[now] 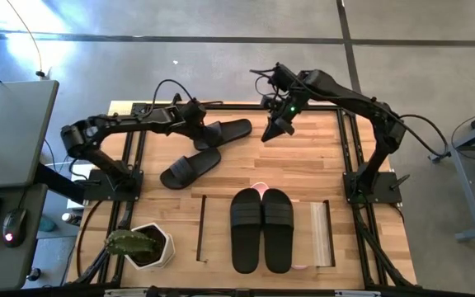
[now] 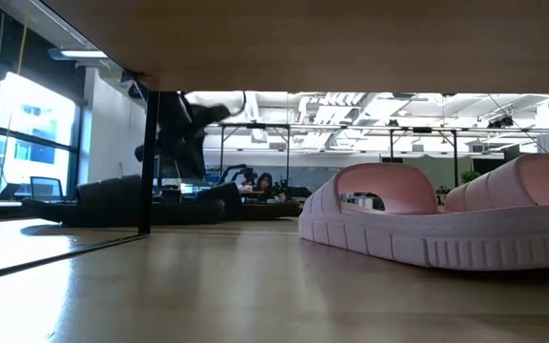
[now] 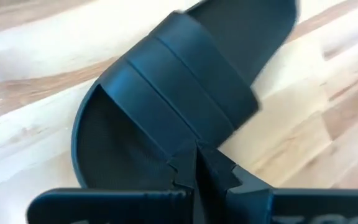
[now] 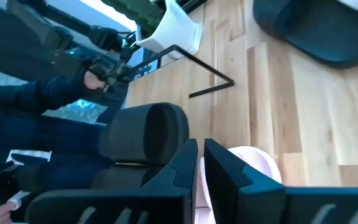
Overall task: Pick and place slides into the shelf
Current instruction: Move the black slippers to the center of the table
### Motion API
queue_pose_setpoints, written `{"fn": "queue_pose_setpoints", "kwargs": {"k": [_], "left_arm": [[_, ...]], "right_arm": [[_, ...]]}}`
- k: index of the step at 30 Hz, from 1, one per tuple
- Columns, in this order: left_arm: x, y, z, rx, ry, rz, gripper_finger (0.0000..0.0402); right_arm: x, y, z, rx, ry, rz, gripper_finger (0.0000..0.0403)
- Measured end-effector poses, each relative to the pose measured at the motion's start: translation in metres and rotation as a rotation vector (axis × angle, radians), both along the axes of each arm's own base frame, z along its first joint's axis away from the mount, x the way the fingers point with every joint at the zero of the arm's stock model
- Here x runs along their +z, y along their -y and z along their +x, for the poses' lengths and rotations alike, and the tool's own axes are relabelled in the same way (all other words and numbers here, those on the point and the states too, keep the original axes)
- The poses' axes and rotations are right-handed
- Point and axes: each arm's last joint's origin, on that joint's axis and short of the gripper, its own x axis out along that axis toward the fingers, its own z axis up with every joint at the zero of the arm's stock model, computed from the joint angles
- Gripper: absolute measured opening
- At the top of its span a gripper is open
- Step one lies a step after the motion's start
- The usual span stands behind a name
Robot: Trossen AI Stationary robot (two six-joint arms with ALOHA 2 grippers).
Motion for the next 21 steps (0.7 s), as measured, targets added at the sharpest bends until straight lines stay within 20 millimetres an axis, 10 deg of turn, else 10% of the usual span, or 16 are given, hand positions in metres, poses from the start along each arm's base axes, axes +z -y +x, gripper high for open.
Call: {"fn": "queue_pose_setpoints", "kwargs": {"k": [9,21], "left_arm": [[0.033,0.045,-0.018,0.011,-0.100,-0.006,0.0000],[0.028,0.088,-0.047,0.228,-0.424,-0.248,0.0000]], "right_arm": [[-0.002,0.004,-0.009,0.022,-0.012,-0.010,0.0021],[-0.004,0.001,-0.014,0.058,-0.024,-0.016,0.0021]]}}
